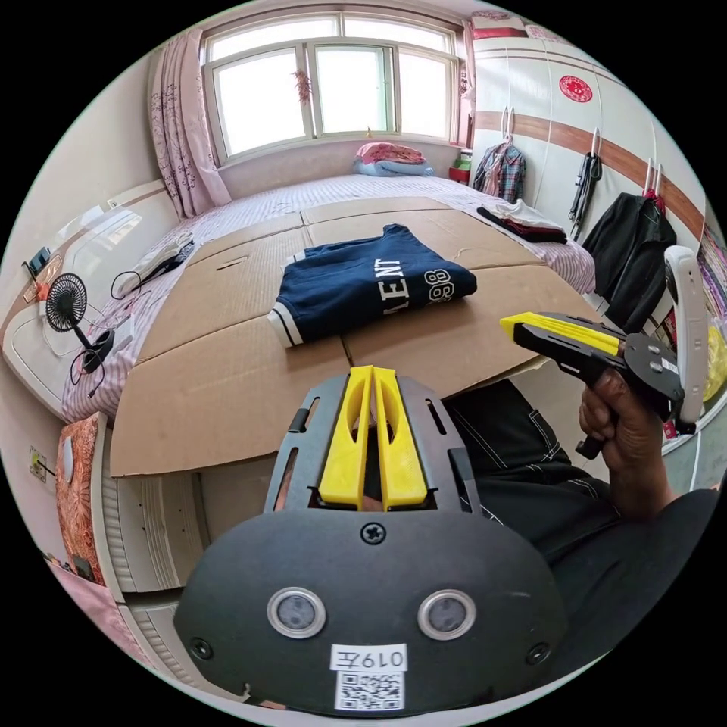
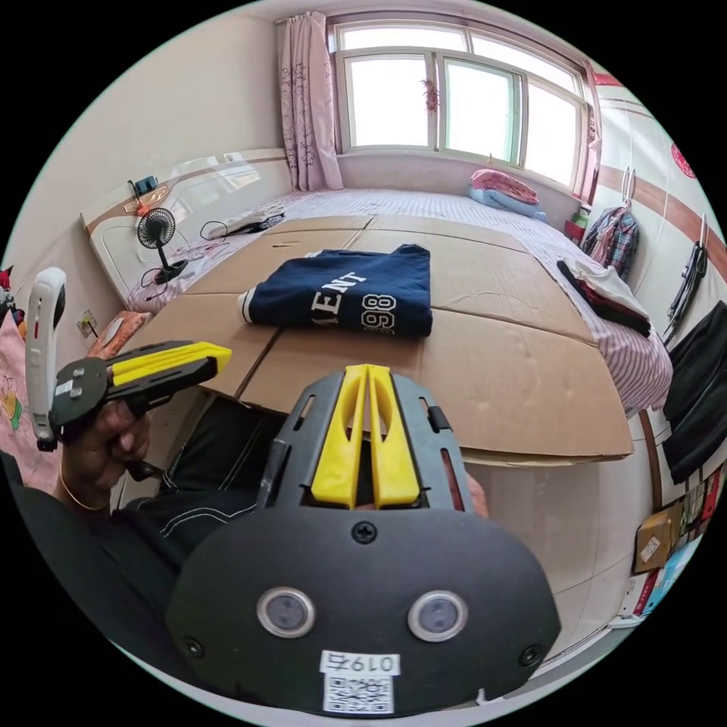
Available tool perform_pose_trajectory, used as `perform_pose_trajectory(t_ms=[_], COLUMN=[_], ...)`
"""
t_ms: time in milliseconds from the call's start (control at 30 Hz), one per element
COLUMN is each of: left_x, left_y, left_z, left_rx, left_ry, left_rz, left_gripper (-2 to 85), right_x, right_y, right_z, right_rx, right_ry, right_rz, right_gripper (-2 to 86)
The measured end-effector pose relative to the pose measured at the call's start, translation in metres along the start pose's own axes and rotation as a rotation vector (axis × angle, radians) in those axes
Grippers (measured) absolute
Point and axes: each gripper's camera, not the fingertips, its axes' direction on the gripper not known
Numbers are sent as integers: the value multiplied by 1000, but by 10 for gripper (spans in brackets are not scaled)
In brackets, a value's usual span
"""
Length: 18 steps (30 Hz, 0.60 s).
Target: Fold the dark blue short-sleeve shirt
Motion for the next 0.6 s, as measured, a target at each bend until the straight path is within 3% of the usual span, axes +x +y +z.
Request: perform_pose_trajectory(t_ms=[600], left_x=[4], left_y=[-22], left_z=[16], left_rx=[-23], left_ry=[-8], left_rz=[18], left_gripper=[9], right_x=[-23], right_y=[-28], right_z=[60], right_rx=[-76], right_ry=[50], right_rz=[-120], right_gripper=[-10])
